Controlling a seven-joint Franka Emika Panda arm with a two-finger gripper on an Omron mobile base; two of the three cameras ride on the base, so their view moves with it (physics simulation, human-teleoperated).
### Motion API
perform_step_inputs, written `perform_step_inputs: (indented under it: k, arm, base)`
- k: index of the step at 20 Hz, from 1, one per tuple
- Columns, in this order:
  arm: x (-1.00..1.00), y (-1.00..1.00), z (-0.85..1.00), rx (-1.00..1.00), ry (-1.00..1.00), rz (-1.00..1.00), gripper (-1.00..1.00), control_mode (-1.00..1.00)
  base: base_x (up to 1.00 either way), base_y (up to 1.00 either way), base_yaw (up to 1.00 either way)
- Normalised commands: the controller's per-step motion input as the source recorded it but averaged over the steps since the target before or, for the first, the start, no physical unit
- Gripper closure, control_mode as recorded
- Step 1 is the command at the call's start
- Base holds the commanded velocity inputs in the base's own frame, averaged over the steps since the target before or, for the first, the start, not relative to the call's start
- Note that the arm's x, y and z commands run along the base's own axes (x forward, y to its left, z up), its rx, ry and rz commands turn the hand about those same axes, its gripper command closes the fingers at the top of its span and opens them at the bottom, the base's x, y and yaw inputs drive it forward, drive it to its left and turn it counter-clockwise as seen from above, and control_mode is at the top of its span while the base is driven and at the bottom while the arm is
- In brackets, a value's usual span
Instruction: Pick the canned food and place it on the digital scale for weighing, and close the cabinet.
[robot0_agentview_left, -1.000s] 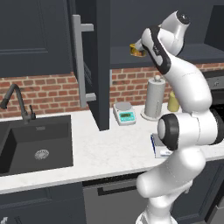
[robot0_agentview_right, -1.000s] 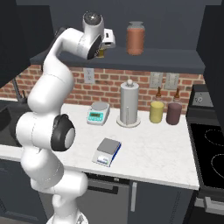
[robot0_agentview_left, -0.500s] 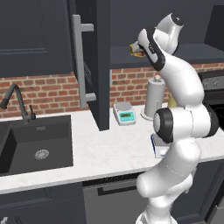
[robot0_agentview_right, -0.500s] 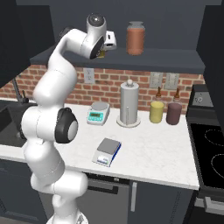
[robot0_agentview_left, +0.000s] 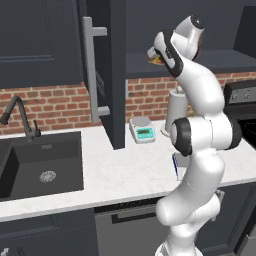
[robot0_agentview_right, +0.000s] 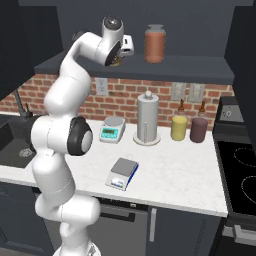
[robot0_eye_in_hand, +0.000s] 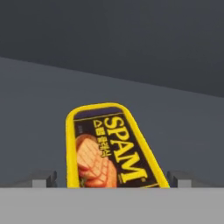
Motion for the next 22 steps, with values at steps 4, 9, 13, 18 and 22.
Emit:
perform_step_inputs:
  k: [4, 9, 13, 18, 22]
  arm:
    - [0.20, 0.08, -0.13, 0.00, 0.00, 0.03, 1.00, -1.00]
    - [0.04, 0.31, -0.22, -0.02, 0.01, 0.03, 1.00, -1.00]
    - [0.00, 0.26, -0.17, -0.01, 0.00, 0.03, 1.00, -1.00]
    - [-0.30, 0.07, -0.02, 0.00, 0.00, 0.01, 1.00, -1.00]
    - [-0.95, -0.08, 0.00, 0.01, -0.02, 0.00, 1.00, -1.00]
  base:
    - [0.00, 0.00, 0.00]
    - [0.00, 0.00, 0.00]
    - [0.00, 0.00, 0.00]
    - [0.00, 0.00, 0.00]
    - [0.00, 0.00, 0.00]
